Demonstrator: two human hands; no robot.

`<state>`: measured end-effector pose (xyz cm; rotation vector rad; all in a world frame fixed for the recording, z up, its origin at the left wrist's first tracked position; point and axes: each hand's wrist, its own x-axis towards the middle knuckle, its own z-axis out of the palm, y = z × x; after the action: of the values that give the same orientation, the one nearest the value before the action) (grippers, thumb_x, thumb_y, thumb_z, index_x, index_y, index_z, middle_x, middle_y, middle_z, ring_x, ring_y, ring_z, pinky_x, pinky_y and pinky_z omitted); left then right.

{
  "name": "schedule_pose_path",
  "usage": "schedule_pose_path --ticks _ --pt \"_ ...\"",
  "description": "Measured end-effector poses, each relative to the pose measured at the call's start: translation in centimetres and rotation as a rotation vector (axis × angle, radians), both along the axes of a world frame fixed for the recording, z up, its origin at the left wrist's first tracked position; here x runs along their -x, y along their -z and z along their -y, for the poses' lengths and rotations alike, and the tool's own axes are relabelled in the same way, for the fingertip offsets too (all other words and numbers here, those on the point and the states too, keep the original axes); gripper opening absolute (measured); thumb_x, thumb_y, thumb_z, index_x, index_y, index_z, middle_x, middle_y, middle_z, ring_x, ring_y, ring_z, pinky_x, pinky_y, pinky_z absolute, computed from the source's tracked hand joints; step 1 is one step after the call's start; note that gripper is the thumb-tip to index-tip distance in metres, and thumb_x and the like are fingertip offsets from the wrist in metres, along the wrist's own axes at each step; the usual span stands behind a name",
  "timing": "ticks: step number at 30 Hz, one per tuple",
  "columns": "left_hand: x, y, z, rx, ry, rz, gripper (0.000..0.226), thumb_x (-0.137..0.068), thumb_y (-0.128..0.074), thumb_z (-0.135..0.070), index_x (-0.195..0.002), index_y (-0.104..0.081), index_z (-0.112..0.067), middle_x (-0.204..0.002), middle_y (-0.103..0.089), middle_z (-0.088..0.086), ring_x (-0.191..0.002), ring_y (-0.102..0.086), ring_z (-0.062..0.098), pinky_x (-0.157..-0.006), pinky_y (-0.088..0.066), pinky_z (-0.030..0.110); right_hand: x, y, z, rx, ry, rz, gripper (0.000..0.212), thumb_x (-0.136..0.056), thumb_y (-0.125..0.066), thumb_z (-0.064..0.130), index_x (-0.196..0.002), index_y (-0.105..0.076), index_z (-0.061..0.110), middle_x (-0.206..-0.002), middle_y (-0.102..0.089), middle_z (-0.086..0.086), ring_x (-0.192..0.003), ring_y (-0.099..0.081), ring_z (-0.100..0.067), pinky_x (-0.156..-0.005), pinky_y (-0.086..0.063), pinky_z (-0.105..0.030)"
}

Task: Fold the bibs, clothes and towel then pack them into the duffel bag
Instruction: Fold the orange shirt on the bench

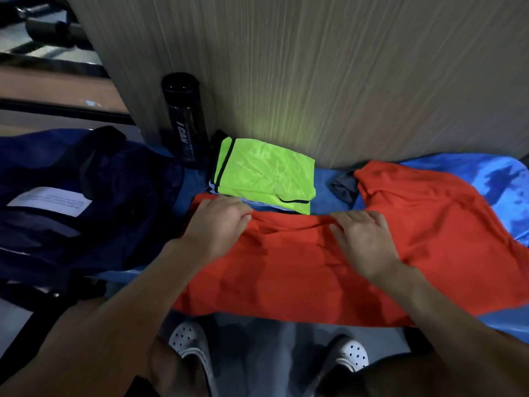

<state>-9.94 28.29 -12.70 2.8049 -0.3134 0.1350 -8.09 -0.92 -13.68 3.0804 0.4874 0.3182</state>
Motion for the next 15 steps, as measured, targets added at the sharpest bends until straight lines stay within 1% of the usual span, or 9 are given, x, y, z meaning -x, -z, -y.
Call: schedule_pose_path --ticks 2,4,6,8,10,12,15 --pt "0.0 0.8 0.3 -0.038 -0.039 -0.025 0.030 -0.099 -0.047 -0.040 -0.118 -0.066 -0.027 -0.117 -0.062 -0.007 -0.116 -0.053 0.022 -0.096 -0.036 0.041 -0.7 0.3 0.3 0.024 0.024 -0.010 0.031 -0.095 -0.044 0.042 -0.109 -0.066 0.024 -0.097 -0.070 0.000 -0.096 -0.063 -0.025 -0.087 -0.035 -0.043" --pt "-0.3 1.2 0.6 -0.077 -0.049 -0.018 0.026 -0.096 -0.057 -0.041 -0.117 -0.066 -0.029 -0.115 -0.058 -0.008 -0.117 -0.049 0.020 -0.097 -0.030 0.039 -1.1 0.2 0.6 0.032 0.022 -0.020 0.024 -0.092 -0.056 0.040 -0.107 -0.067 0.025 -0.094 -0.067 -0.001 -0.093 -0.062 -0.027 -0.082 -0.035 -0.043" --pt "-0.6 1.2 0.5 -0.075 -0.057 -0.009 0.021 -0.092 -0.064 -0.039 -0.109 -0.068 -0.029 -0.109 -0.055 -0.008 -0.116 -0.047 0.019 -0.098 -0.027 0.038 -1.2 -0.2 1.0 0.067 0.024 -0.088 0.021 -0.087 -0.063 0.039 -0.104 -0.067 0.027 -0.097 -0.065 0.001 -0.096 -0.060 -0.026 -0.083 -0.033 -0.042" --pt "-0.8 1.1 0.2 -0.034 -0.080 -0.009 0.012 -0.089 -0.068 -0.036 -0.097 -0.068 -0.028 -0.105 -0.052 -0.008 -0.114 -0.046 0.018 -0.096 -0.026 0.038 -1.3 -0.3 1.6 0.072 0.025 -0.145 0.014 -0.085 -0.066 0.035 -0.098 -0.067 0.029 -0.100 -0.065 0.004 -0.100 -0.057 -0.023 -0.083 -0.029 -0.041" --pt "-0.8 0.8 0.0 0.018 -0.082 0.027 0.007 -0.090 -0.068 -0.032 -0.089 -0.064 -0.026 -0.103 -0.053 -0.010 -0.110 -0.047 0.017 -0.092 -0.027 0.038 -1.1 -0.5 2.0 -0.006 0.012 -0.137 0.009 -0.083 -0.069 0.029 -0.091 -0.066 0.027 -0.096 -0.066 0.005 -0.098 -0.057 -0.023 -0.084 -0.029 -0.041" --pt "-1.0 0.4 -0.2 0.082 -0.084 0.099 0.007 -0.092 -0.064 -0.028 -0.088 -0.060 -0.025 -0.098 -0.058 -0.012 -0.103 -0.052 0.018 -0.089 -0.029 0.038 -1.1 -0.7 2.1 -0.121 0.009 -0.100 0.010 -0.082 -0.071 0.023 -0.088 -0.063 0.026 -0.090 -0.067 0.005 -0.095 -0.058 -0.023 -0.085 -0.029 -0.042" --pt "-1.5 -0.2 -0.1 0.176 -0.147 0.181 0.005 -0.095 -0.061 -0.023 -0.091 -0.059 -0.021 -0.086 -0.064 -0.009 -0.090 -0.057 0.021 -0.086 -0.035 0.039 -1.5 -1.0 2.1 -0.232 0.041 0.060 0.012 -0.082 -0.069 0.018 -0.087 -0.059 0.023 -0.084 -0.064 0.004 -0.090 -0.059 -0.026 -0.083 -0.028 -0.042"
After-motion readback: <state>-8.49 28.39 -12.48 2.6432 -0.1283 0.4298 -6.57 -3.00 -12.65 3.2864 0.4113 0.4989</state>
